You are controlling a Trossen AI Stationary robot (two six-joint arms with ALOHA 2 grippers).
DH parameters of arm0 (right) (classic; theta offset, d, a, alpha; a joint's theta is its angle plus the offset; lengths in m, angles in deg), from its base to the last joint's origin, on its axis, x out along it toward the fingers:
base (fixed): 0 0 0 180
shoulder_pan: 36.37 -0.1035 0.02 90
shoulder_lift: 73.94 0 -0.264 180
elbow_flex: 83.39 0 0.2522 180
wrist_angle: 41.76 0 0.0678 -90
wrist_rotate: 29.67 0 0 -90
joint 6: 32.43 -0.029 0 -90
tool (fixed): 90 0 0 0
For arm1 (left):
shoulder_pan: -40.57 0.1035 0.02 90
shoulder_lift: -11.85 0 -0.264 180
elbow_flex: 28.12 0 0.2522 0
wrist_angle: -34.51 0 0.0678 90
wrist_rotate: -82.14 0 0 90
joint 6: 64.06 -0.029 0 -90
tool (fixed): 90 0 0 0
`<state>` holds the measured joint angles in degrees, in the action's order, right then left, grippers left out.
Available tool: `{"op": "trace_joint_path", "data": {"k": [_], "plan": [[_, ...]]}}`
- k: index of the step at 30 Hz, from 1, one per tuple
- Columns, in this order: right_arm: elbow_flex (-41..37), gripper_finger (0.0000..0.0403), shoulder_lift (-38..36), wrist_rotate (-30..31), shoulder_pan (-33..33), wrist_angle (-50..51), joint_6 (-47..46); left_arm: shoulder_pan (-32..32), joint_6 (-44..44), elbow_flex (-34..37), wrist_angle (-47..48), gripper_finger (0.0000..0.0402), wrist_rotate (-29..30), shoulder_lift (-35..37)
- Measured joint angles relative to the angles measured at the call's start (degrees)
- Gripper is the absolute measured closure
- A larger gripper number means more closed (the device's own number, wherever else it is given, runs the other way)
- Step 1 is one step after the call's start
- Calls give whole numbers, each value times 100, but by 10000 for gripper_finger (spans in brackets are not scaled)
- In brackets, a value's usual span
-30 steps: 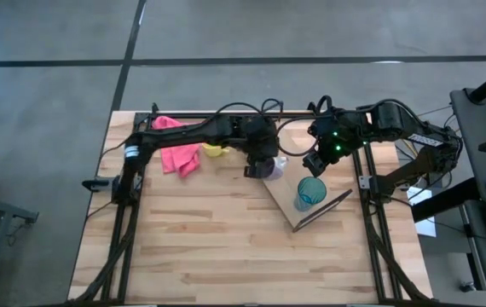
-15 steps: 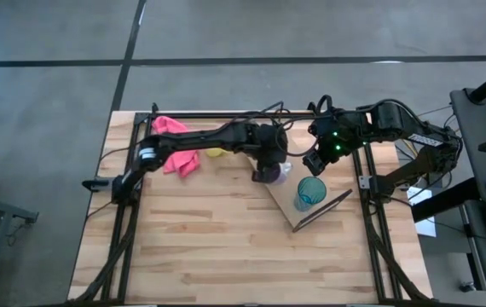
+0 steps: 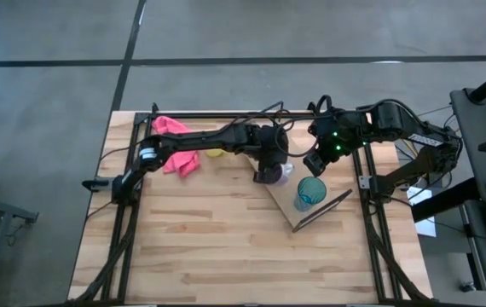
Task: Stack small to large cups/mugs on shelf
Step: Put the purple mug on the shelf
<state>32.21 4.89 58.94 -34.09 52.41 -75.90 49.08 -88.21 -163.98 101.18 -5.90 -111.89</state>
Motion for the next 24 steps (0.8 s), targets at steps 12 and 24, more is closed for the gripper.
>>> {"op": "trace_joint_path", "data": {"k": [12, 24], "plan": [[-93, 323, -2, 616, 21, 338, 1488, 0, 130, 23, -219, 393, -34, 2], [-760, 339, -52, 241, 588, 28, 2697, -9, 139, 21, -186, 393, -41, 4]]}}
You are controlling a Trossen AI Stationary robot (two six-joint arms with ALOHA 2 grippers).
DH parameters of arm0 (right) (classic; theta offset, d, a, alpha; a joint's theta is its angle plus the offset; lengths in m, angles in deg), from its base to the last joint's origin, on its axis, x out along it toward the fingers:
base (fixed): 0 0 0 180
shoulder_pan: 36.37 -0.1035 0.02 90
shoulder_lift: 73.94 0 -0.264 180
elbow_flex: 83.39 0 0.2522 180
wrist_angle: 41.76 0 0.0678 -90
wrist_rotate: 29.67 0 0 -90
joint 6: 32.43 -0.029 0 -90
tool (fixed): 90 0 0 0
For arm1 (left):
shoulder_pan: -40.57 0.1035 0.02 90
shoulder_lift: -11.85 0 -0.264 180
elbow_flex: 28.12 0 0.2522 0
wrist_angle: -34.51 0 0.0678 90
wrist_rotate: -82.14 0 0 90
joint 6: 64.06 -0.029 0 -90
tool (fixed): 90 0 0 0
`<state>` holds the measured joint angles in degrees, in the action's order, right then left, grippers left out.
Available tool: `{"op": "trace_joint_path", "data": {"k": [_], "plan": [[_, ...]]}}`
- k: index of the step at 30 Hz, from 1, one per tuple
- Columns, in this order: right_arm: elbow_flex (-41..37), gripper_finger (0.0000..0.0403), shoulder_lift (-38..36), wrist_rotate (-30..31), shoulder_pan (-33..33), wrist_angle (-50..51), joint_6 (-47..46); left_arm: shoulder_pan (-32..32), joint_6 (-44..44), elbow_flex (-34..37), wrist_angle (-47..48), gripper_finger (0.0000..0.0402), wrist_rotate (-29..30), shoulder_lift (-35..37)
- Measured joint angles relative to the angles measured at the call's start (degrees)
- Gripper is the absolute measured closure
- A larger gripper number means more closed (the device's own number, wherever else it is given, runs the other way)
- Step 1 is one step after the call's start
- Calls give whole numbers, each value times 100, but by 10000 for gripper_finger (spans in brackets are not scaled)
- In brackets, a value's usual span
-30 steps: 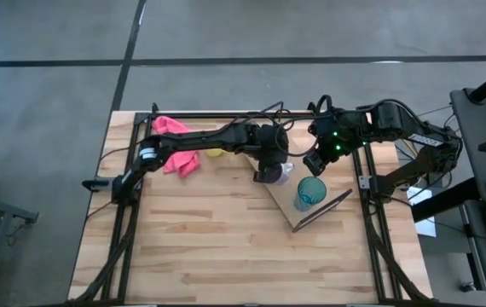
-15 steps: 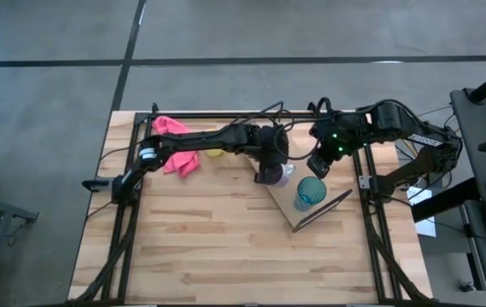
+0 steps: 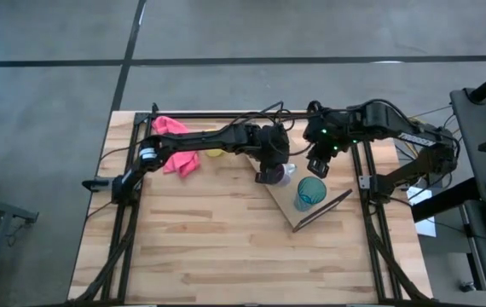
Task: Stack small to large cups/mugs on shelf
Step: Put the purple mug on the shelf
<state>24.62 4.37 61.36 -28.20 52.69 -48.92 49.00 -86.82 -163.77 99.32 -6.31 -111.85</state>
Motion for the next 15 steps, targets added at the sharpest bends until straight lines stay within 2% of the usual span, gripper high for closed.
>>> {"op": "trace_joint_path", "data": {"k": [6, 15], "plan": [[-510, 339, -46, -270, 517, -256, 353, 0, 7, 0, 0, 393, -4, 2], [-1645, 340, -527, -1196, 1124, -1583, 1062, 0, 12, -2, 0, 393, -7, 4]]}}
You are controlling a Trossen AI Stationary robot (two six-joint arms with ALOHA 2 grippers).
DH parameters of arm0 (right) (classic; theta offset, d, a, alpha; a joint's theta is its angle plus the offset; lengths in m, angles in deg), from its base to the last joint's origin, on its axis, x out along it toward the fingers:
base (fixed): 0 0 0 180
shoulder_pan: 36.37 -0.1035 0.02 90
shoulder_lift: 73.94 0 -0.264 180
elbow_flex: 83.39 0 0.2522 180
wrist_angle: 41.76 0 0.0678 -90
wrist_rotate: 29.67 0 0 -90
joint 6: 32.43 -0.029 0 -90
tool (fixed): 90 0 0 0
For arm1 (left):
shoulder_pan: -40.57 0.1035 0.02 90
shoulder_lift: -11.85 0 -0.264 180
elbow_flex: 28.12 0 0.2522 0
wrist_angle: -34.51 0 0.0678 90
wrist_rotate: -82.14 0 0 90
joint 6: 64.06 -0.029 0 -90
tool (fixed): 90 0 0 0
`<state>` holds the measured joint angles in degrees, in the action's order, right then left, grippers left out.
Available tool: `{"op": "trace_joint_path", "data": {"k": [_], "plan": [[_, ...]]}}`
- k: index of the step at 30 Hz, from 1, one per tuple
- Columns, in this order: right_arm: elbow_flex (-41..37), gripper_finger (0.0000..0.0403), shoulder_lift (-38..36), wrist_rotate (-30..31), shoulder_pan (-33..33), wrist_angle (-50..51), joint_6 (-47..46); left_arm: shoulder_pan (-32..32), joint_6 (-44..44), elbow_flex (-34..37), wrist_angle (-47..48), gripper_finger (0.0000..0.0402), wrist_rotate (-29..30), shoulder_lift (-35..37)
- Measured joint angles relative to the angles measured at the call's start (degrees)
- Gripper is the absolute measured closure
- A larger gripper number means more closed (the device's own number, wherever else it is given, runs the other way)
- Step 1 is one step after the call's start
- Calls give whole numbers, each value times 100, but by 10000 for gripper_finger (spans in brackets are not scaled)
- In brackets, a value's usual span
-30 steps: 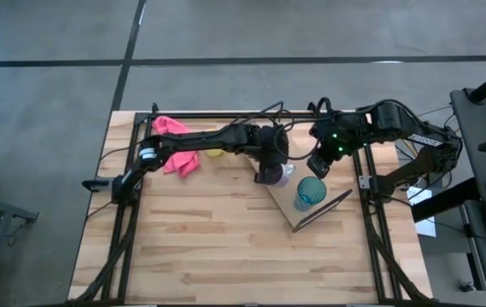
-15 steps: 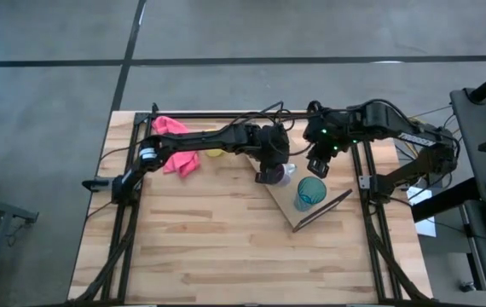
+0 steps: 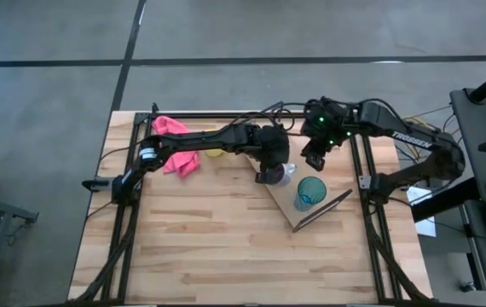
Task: Stack small to large cups/mugs on shelf
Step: Put the purple mug on the shelf
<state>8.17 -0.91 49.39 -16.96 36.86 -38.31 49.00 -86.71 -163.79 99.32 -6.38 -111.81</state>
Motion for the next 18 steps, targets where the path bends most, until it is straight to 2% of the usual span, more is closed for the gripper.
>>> {"op": "trace_joint_path", "data": {"k": [6, 9, 14, 18], "plan": [[-862, 339, -516, -455, 122, -428, 710, 0, 323, 0, 1, 393, -5, 0], [-1308, 340, -839, -532, 191, -930, 788, 3, 416, -24, 6, 393, -7, 0], [-2140, 339, -1411, -1181, 418, -1757, 810, 9, 587, -107, 1, 393, -4, 4], [-2821, 340, -1812, -1213, 673, -2156, 933, 9, 587, -232, -6, 393, -4, 4]]}}
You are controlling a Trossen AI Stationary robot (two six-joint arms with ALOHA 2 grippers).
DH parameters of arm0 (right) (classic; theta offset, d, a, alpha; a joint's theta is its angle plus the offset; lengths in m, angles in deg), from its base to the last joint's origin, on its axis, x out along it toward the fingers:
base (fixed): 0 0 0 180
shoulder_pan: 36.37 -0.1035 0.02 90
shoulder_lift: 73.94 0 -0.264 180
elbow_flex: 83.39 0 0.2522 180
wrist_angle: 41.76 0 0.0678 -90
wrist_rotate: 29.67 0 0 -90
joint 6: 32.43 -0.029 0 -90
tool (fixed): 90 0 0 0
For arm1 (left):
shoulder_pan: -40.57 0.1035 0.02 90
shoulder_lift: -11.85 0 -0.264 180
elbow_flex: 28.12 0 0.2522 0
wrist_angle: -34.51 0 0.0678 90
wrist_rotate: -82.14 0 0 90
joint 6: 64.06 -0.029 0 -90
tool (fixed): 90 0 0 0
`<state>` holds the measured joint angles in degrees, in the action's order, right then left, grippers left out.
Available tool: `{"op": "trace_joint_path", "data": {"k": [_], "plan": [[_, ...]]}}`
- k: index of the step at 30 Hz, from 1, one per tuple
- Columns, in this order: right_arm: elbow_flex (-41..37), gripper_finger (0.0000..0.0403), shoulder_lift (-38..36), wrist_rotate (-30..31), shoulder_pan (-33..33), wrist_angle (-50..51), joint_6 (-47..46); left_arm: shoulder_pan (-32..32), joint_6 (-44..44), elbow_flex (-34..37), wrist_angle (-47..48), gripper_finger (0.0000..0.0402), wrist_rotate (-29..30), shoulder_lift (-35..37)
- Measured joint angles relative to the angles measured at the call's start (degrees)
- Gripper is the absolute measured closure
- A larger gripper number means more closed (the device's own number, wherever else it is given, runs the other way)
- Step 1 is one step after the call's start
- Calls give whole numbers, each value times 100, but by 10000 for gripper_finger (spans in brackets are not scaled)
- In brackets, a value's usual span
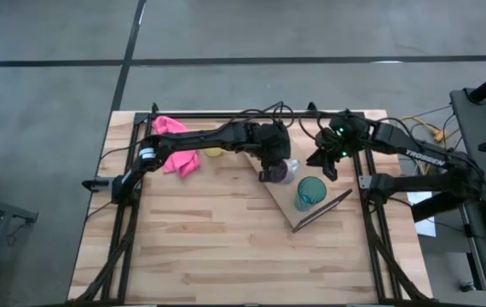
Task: Stack small to large cups/mugs on shelf
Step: Put the purple mug on the shelf
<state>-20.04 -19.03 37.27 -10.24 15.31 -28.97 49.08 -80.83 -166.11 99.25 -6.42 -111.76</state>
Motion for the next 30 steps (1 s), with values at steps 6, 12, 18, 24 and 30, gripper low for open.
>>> {"op": "trace_joint_path", "data": {"k": [6, 12, 18, 24, 30], "plan": [[-743, 339, -303, -588, 386, -995, 104, 0, -2, -65, 0, 393, -42, 2], [-958, 339, -281, -759, 628, -1318, 335, 0, -4, -44, -2, 393, -115, 2], [-964, 339, -233, -1144, 655, -1444, 409, 70, -4, -26, -68, 393, -131, 2], [-964, 339, -222, -1196, 655, -1501, 380, 136, -2, -15, -104, 393, -117, 2], [-964, 339, -68, -1141, 654, -1650, 285, 127, 2, -11, -78, 393, -114, 2]]}}
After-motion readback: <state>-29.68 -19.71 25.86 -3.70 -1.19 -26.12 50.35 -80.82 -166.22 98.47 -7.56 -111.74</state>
